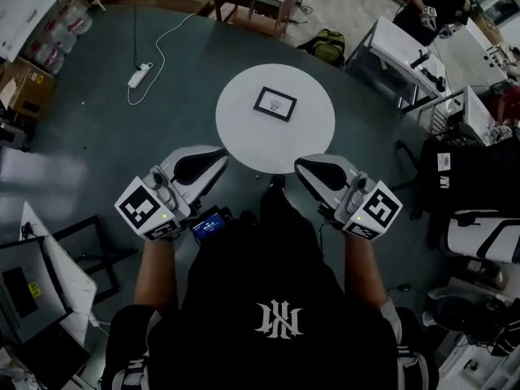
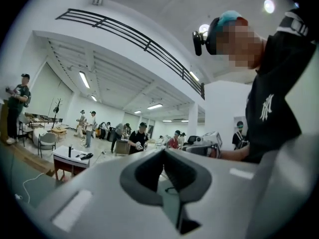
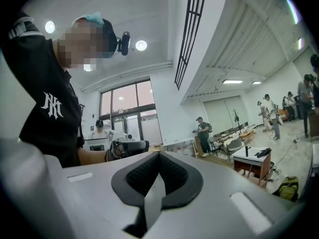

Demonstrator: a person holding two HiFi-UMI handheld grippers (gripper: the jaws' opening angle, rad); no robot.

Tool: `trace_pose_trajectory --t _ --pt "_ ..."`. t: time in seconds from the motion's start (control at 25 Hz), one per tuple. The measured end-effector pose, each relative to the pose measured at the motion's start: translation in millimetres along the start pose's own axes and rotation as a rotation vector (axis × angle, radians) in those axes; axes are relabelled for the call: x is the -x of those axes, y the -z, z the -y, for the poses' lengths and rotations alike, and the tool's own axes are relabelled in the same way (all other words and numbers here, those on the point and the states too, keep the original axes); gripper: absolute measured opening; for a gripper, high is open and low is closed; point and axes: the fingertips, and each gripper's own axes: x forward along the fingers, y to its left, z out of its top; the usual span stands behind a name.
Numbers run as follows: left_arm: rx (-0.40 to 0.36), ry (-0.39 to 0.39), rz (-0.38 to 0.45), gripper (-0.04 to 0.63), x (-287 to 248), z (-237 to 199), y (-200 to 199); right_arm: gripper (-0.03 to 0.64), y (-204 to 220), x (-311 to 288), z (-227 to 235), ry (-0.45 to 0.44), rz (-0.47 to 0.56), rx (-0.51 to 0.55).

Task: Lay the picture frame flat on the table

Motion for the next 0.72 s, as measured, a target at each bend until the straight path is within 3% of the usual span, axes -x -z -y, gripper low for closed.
trace_pose_trajectory --t 0.32,0.56,0.72 --pt "0.041 0.026 -0.070 0.003 -9.7 63.2 41.2 0.000 20.9 59.4 -43.3 -0.008 -0.026 -0.017" --pt "0.026 0.023 -0.070 0.003 -16.5 125.4 46.2 0.000 4.7 113.6 -65.0 -0.099 0.142 -0.149" --pt "0.047 -0.010 -0.055 0.003 -19.9 176.6 53.7 0.000 10.3 153.3 -94.6 -0.125 0.141 -0.163"
